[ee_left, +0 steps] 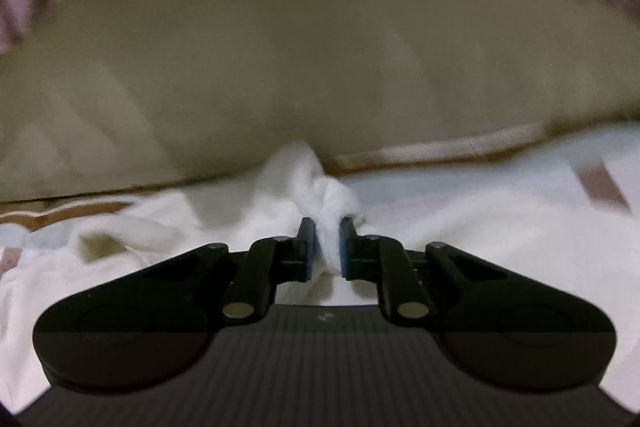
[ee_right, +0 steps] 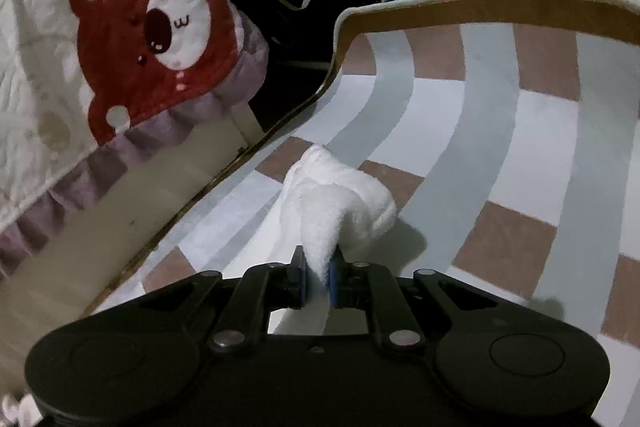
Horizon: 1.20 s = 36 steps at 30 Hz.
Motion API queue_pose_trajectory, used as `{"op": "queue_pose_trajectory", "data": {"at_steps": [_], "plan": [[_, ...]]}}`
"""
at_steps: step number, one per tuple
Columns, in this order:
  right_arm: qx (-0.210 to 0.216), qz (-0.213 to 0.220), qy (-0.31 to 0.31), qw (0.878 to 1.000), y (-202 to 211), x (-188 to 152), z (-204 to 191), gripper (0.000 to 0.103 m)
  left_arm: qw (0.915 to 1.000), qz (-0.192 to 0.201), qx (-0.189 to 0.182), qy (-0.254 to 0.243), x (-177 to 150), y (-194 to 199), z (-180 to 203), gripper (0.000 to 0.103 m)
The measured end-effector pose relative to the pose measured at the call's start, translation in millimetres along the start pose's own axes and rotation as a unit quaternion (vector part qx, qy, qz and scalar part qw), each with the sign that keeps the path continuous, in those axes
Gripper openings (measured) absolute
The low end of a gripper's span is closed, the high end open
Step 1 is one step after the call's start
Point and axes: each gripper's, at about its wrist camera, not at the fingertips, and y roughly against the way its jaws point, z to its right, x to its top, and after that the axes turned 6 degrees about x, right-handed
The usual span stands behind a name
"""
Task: Fold clothes
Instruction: 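Carry the held sleeve across the jacket body with the right gripper, then release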
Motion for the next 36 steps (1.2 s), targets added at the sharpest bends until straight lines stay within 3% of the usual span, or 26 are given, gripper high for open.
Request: {"op": "queue_pose_trajectory", "data": {"at_steps": [3,6,10,16,17,19,21,22,24,26,29,32,36], "plan": [[0.034,0.031,0.011,0.999,10.3,11.5,-4.4,0.012,0.9978,0.009,0.021,0.062,9.9,-4.5,-11.4,0.011],[0.004,0.053,0.054,0.997,23.6,17.8,-9.4,0.01,0.997,0.0,0.036,0.069,7.5,-18.7,-4.3,0.01],[-0.038,0.002,0.006,0.999,5.9,19.7,16.9,0.01,0.9971,0.013,0.074,0.013,1.7,-24.9,21.9,0.01],[-0.032,-0.024,-0.032,0.999,-4.9,20.9,29.5,0.01,0.9975,-0.012,0.059,0.038,12.8,-1.0,9.4,0.015],[-0.028,-0.026,-0.04,0.998,-4.9,21.1,31.7,0.01,0.9978,-0.006,0.052,0.04,14.1,12.4,9.4,0.021],[-0.009,-0.031,-0.075,0.997,-5.3,21.6,40.1,0.01,0.9991,0.022,0.013,0.034,11.5,46.3,15.6,0.031],[0.038,-0.042,-0.152,0.987,-8.1,20.5,57.1,0.011,0.9976,0.038,-0.056,0.019,2.3,74.5,27.5,0.033],[0.071,-0.048,-0.203,0.976,-10.6,19.2,67.9,0.011,0.9947,0.033,-0.098,0.009,-4.3,82.7,35.9,0.032],[0.127,-0.063,-0.305,0.942,-17.4,11.3,93.3,0.011,0.9831,-0.006,-0.182,-0.014,-18.0,85.4,54.5,0.029],[0.114,-0.065,-0.306,0.943,-14.6,11.8,96.9,0.013,0.976,-0.037,-0.209,-0.049,-30.7,77.1,74.1,0.024],[0.135,-0.052,-0.284,0.948,-6.6,19.0,86.1,0.013,0.9789,-0.022,-0.179,-0.096,-39.9,67.3,96.0,0.022],[0.131,-0.046,-0.255,0.957,-2.9,22.4,75.7,0.013,0.9825,-0.017,-0.16,-0.095,-33.4,62.6,112.2,0.02],[0.12,-0.039,-0.258,0.958,-0.8,23.4,81.5,0.012,0.9861,-0.006,-0.121,-0.114,-32.1,62.7,125.3,0.017]]}}
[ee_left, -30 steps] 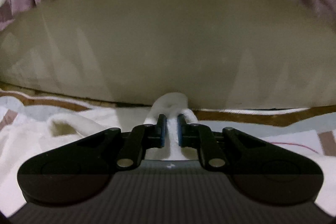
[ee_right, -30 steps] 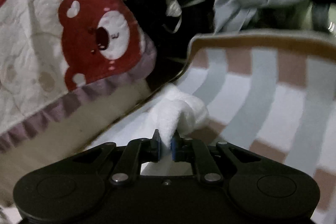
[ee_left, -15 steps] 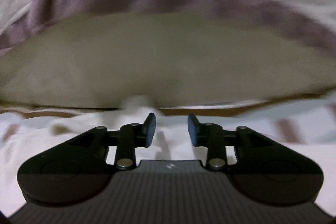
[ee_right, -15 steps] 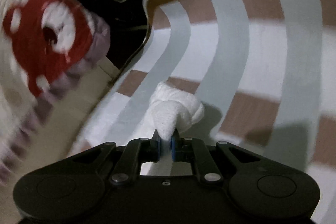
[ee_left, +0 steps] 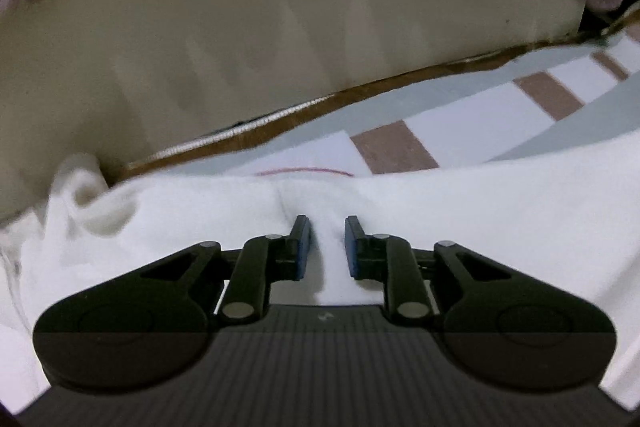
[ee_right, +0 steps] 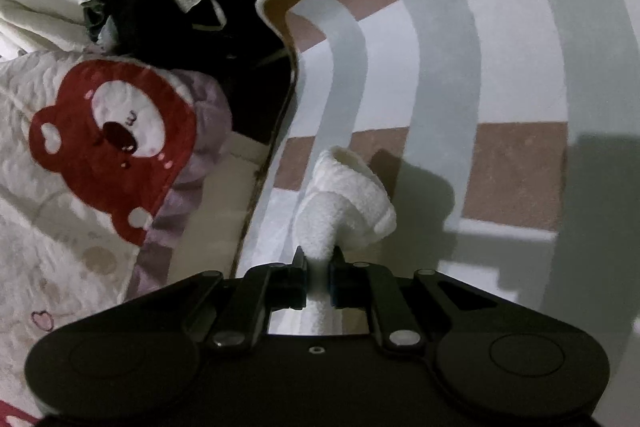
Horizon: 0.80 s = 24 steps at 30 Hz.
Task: Fold clothes
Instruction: 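Carry the held sleeve across the jacket body with the right gripper, then release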
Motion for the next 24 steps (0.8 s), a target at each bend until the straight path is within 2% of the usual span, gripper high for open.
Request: {"op": "queue_pose_trajectory", "data": {"at_steps": [5,7,11,13,16,19,21,24], "plan": [[-0.023,0.016,0.035,0.999,3.3,1.2,-7.7,0.012,0.9986,-0.003,0.026,0.045,13.5,-16.0,-2.9,0.01],[-0.037,0.019,0.062,0.997,1.6,-2.0,-14.8,0.012,0.9982,-0.007,0.036,0.047,19.9,-15.8,-0.8,0.007],[-0.065,0.019,0.114,0.991,-8.2,-9.9,-25.4,0.012,0.9922,0.008,0.026,0.122,21.1,22.4,-28.8,0.01],[-0.053,0.014,0.133,0.99,-13.8,-15.8,-33.0,0.012,0.9882,0.012,0.024,0.151,16.0,47.2,-45.7,0.01],[0.006,-0.008,0.166,0.986,-19.1,-37.5,-52.5,0.012,0.9812,0.018,0.022,0.191,7.6,84.4,-70.7,0.01],[0.078,-0.034,0.203,0.975,-15.8,-64.9,-74.9,0.012,0.9841,0.039,0.031,0.171,-20.1,129.8,-90.3,0.01],[0.123,-0.051,0.242,0.961,-8.4,-87.7,-93.9,0.012,0.9857,0.046,0.044,0.156,-47.7,164.7,-105.9,0.01],[0.189,-0.087,0.318,0.925,5.9,-130.1,-130.4,0.012,0.9859,0.048,0.055,0.15,-97.6,215.7,-136.3,0.01]]}}
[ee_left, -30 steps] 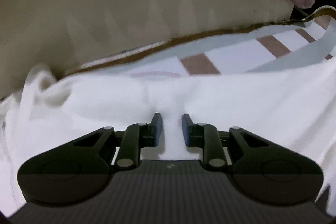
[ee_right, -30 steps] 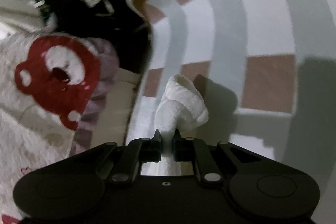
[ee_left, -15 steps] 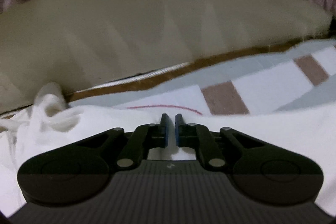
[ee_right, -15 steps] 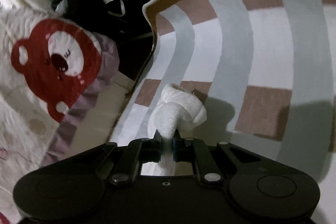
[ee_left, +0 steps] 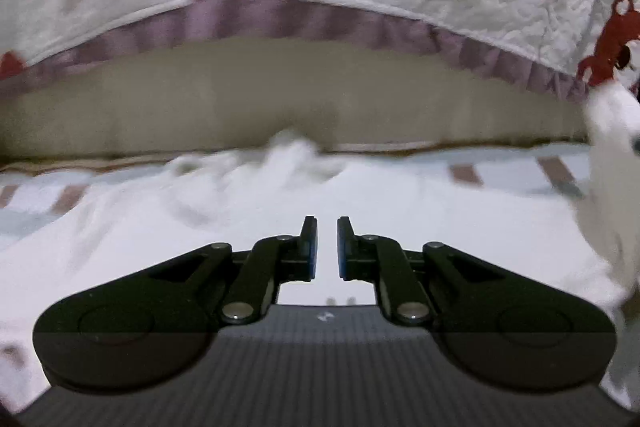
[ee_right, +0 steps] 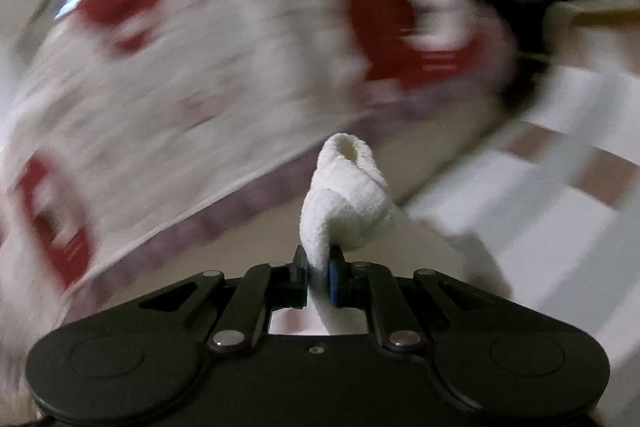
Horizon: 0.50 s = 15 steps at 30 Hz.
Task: Fold clothes
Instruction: 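Carry the held sleeve across the jacket body with the right gripper, then release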
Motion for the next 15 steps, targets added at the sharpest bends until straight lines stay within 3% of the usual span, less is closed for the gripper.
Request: {"op": "queue_pose_trajectory", "data": {"at_steps": [3,8,10,13,15], "plan": [[0.08,-0.024,0.036,0.996,-5.3,-16.7,-54.7,0.012,0.9999,-0.004,-0.002,0.011,-36.5,33.1,-55.6,0.01],[0.143,-0.074,0.096,0.982,-21.7,-66.7,-153.7,0.012,0.9981,-0.006,0.021,0.057,-81.2,48.3,-133.1,0.01],[0.149,-0.094,0.125,0.976,-37.5,-91.4,-193.1,0.012,0.9932,0.029,0.066,0.091,-98.9,56.9,-153.4,0.01],[0.157,-0.106,0.199,0.962,-56.7,-142.7,-256.5,0.012,0.9764,0.084,0.118,0.161,-132.7,66.0,-172.3,0.01],[0.164,-0.118,0.229,0.952,-73.5,-174.1,-284.2,0.012,0.9807,0.03,0.089,0.171,-136.2,47.5,-181.8,0.01]]}}
